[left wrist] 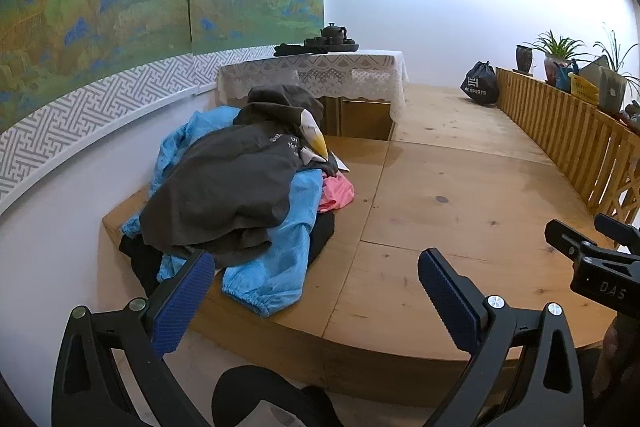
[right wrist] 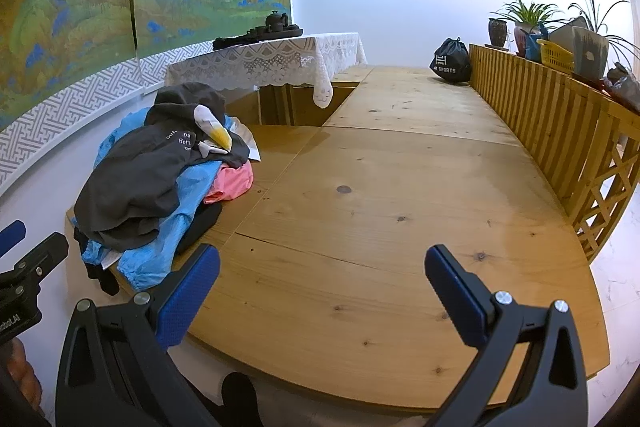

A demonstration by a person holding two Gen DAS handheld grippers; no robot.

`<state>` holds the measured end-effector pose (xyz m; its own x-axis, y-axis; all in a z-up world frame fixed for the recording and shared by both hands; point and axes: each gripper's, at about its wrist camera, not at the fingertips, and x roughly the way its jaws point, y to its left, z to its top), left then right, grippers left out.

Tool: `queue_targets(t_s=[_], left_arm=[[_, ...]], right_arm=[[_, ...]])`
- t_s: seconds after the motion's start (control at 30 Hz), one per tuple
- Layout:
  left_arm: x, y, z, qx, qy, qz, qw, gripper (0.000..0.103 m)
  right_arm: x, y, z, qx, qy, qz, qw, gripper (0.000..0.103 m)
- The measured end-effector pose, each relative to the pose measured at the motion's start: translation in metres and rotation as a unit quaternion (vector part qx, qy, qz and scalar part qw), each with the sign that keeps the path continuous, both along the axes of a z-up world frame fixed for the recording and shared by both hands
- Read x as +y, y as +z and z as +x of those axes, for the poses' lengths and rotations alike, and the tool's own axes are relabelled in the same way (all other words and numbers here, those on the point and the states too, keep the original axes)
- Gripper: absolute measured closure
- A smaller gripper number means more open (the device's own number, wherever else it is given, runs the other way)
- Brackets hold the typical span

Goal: Fold clothes

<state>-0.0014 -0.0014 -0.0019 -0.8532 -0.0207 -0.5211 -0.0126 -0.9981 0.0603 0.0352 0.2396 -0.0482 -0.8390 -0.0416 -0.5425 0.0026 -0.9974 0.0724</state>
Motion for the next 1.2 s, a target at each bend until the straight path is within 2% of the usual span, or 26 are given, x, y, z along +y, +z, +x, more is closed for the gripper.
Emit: queue_targets(t_s=[0.2, 0.37, 1.2], left_arm=[[-0.005, -0.006, -0.004, -0.002, -0.002, 0.004, 1.0000, 0.000], [0.001, -0.003, -0.001, 0.004, -0.001, -0.008, 1.0000, 0.000], [0.005, -0.005, -0.001, 0.006, -0.002, -0.012, 0.9999, 0.000]], right_arm=[[0.001, -0.003, 0.002, 0.007, 0.000, -0.001, 1.000, 0.000], [0.003, -0.006, 0.003, 0.009, -0.001, -0.001, 1.000, 0.000], [0.001, -0.009, -0.001, -0.008, 0.001, 0.001, 1.000, 0.000]])
